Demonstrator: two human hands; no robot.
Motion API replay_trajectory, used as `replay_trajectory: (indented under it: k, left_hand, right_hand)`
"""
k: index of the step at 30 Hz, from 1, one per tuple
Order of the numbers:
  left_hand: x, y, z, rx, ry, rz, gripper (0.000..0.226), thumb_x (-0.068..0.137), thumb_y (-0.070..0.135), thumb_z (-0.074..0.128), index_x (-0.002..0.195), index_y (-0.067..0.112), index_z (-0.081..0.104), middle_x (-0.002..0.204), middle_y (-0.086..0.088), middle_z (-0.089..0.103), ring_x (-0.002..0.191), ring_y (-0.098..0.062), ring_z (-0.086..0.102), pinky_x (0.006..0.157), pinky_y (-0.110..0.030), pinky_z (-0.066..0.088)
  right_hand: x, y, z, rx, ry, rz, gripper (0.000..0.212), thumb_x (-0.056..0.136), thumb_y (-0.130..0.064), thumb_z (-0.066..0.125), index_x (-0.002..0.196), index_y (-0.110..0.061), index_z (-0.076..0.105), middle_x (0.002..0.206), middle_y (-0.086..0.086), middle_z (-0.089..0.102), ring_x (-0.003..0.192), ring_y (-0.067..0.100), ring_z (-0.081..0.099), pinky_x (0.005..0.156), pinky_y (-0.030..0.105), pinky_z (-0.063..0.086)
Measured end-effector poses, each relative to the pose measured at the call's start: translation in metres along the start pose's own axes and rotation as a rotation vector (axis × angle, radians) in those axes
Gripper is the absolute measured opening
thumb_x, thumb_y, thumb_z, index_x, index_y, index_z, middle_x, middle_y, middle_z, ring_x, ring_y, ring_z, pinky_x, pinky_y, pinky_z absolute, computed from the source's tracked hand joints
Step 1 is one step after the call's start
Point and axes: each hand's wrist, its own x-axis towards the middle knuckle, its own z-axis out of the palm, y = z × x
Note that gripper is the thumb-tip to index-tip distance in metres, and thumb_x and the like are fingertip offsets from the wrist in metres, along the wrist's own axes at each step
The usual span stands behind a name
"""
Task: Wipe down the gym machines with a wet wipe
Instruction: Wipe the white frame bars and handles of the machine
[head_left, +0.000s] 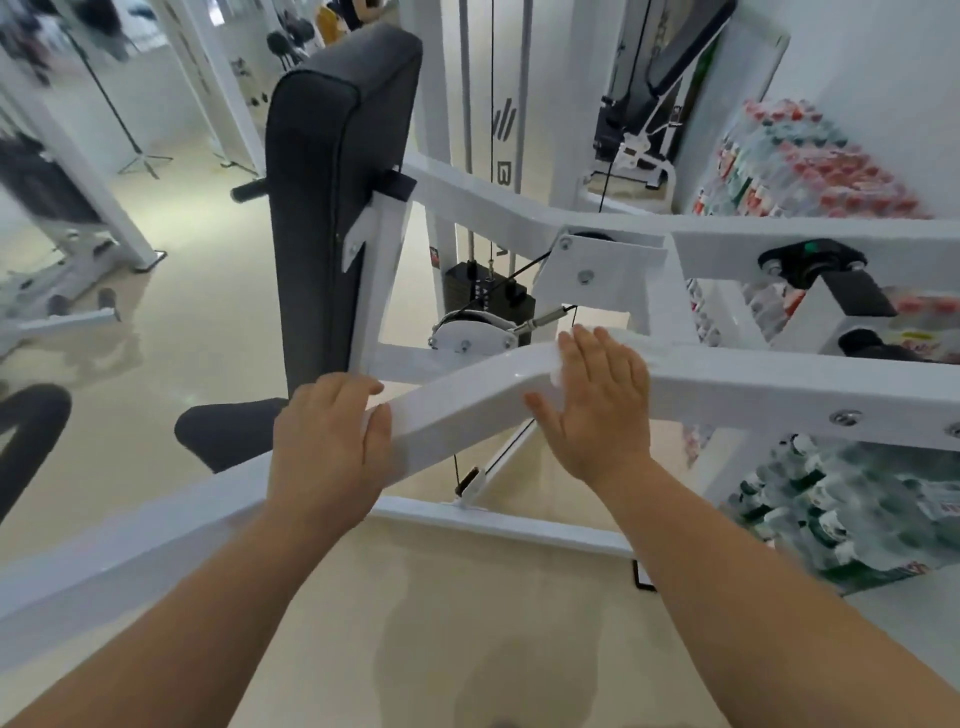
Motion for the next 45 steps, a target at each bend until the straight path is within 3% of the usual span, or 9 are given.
replay_trajectory:
  k: [2,6,11,19,26,31,37,40,45]
  left_hand:
    - [-0.015,-0.016,-0.006,0.079,0.029,-0.057,0.041,0.096,0.035,0.038,0.109,0.01,0.067,0.109,-0.009,0.067,0.096,-0.036,0.058,0.081,-0.048,0.047]
    - [-0.045,-0.05,-0.017,0.193,0.051,-0.208,0.046,0.097,0.037,0.034,0.114,0.008,0.066,0.111,-0.013,0.068,0.102,-0.039,0.058,0.085,-0.048,0.041]
    - [-0.055,-0.074,-0.023,0.127,-0.118,-0.144,0.058,0.098,0.046,0.026,0.13,0.009,0.057,0.13,-0.01,0.06,0.119,-0.031,0.052,0.103,-0.045,0.038]
    - [-0.063,-0.075,-0.04,-0.084,-0.084,-0.12,0.058,0.091,0.04,0.03,0.132,0.008,0.057,0.132,-0.007,0.056,0.12,-0.023,0.045,0.103,-0.032,0.033]
    - [-0.093,-0.137,-0.067,0.109,0.068,-0.11,0.038,0.087,0.027,0.04,0.108,0.009,0.067,0.106,-0.008,0.066,0.092,-0.031,0.056,0.081,-0.044,0.043]
    - [-0.118,-0.194,-0.091,0.157,0.112,-0.105,0.029,0.087,0.022,0.047,0.102,0.01,0.068,0.105,-0.008,0.065,0.092,-0.033,0.057,0.08,-0.045,0.042]
    - [-0.163,-0.265,-0.121,0.195,0.196,-0.176,0.025,0.085,0.021,0.055,0.103,0.012,0.07,0.105,-0.008,0.066,0.093,-0.037,0.055,0.08,-0.045,0.038]
    - [-0.187,-0.297,-0.129,0.11,0.221,-0.185,0.035,0.093,0.026,0.047,0.113,0.01,0.07,0.115,-0.01,0.064,0.101,-0.037,0.055,0.09,-0.045,0.039]
    - [-0.21,-0.314,-0.143,-0.311,0.275,-0.233,0.047,0.101,0.029,0.032,0.124,0.003,0.064,0.125,-0.009,0.063,0.114,-0.026,0.054,0.103,-0.027,0.036]
  right_hand:
    - [-0.002,-0.032,0.005,0.081,-0.005,-0.017,0.093,0.097,-0.072,0.009,0.15,-0.004,0.043,0.158,0.014,0.041,0.15,0.032,0.03,0.121,0.046,0.011]
    - [-0.015,-0.108,0.008,0.202,-0.068,-0.345,0.092,0.096,-0.075,0.014,0.15,-0.007,0.045,0.156,0.012,0.045,0.149,0.03,0.032,0.123,0.045,0.011]
    - [-0.023,-0.124,0.019,0.186,-0.064,-0.595,0.085,0.096,-0.071,0.032,0.152,-0.008,0.043,0.158,0.009,0.042,0.149,0.028,0.033,0.124,0.044,0.017]
    - [-0.002,-0.086,0.018,0.17,0.07,-0.109,0.088,0.099,-0.071,0.015,0.145,-0.006,0.051,0.15,0.014,0.052,0.145,0.032,0.039,0.122,0.045,0.018]
    - [-0.069,-0.244,0.029,0.221,0.009,-0.46,0.085,0.095,-0.07,0.036,0.149,-0.005,0.046,0.156,0.012,0.045,0.148,0.03,0.036,0.123,0.043,0.016]
    - [-0.088,-0.307,0.035,0.204,-0.032,-0.583,0.076,0.099,-0.063,0.039,0.151,-0.009,0.045,0.159,0.008,0.042,0.149,0.026,0.035,0.122,0.045,0.025]
    - [-0.082,-0.256,0.028,0.085,0.019,-0.253,0.077,0.1,-0.065,0.029,0.151,-0.008,0.043,0.159,0.011,0.041,0.15,0.031,0.03,0.127,0.046,0.011]
    - [-0.09,-0.292,0.029,0.108,0.002,-0.131,0.083,0.099,-0.068,0.026,0.151,-0.006,0.04,0.158,0.013,0.039,0.151,0.031,0.027,0.127,0.048,0.008]
    - [-0.137,-0.43,0.032,0.183,-0.123,-0.474,0.089,0.097,-0.071,0.025,0.155,-0.004,0.035,0.163,0.014,0.033,0.153,0.032,0.026,0.125,0.048,0.012]
